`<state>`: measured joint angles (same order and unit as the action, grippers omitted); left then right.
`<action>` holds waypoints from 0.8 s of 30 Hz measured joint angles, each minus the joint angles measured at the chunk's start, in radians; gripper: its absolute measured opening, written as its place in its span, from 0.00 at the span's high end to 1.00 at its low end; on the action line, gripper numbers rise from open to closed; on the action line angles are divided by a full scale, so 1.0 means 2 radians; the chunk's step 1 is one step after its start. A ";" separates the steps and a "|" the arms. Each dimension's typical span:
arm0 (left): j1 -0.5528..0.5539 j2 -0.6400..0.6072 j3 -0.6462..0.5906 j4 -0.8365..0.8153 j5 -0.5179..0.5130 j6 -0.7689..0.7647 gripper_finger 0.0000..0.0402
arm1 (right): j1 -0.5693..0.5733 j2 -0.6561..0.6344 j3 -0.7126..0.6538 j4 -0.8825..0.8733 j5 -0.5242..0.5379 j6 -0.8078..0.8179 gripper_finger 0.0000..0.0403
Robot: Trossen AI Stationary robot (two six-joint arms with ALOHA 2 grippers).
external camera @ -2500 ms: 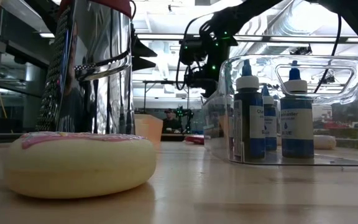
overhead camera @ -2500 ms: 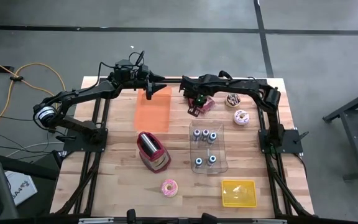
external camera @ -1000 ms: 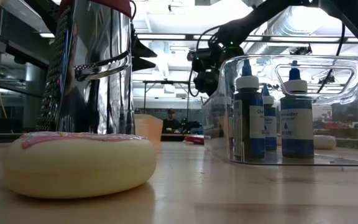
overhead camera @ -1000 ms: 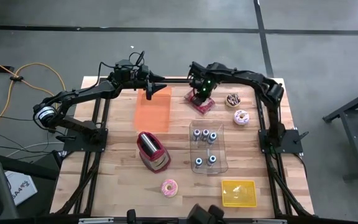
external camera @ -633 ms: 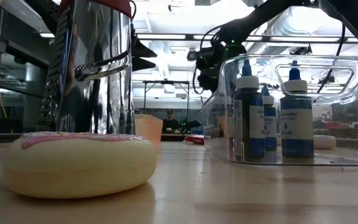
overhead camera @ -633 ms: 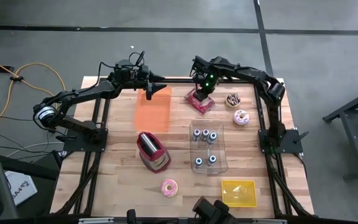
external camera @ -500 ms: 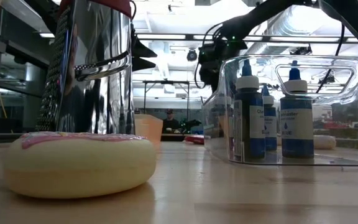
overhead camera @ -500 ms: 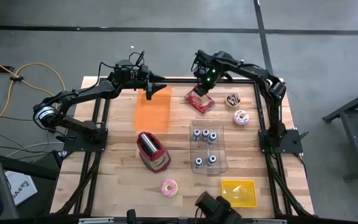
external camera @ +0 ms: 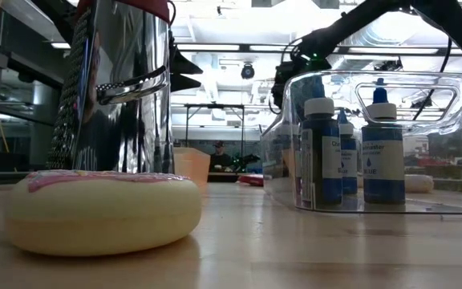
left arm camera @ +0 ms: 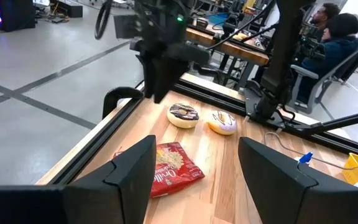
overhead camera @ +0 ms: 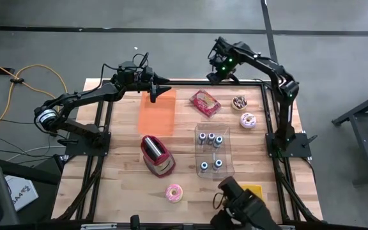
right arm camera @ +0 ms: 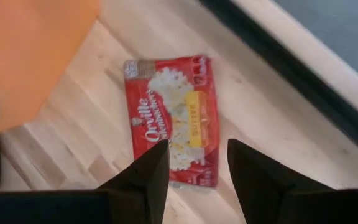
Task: Pick & Place Food Item
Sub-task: Put the red popcorn pack into the orange bin
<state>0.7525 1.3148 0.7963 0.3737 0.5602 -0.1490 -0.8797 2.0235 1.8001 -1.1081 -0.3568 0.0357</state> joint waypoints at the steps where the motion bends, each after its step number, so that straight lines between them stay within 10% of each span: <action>1: 0.000 0.000 0.000 0.000 0.000 0.000 0.45 | -0.005 0.000 -0.001 0.004 -0.005 0.000 0.63; 24: 0.000 0.000 0.000 0.000 0.000 -0.001 0.45 | -0.019 0.072 -0.002 -0.024 -0.028 0.002 0.63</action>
<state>0.7525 1.3148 0.7963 0.3733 0.5606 -0.1501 -0.9169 2.1679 1.7969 -1.1567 -0.4137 0.0399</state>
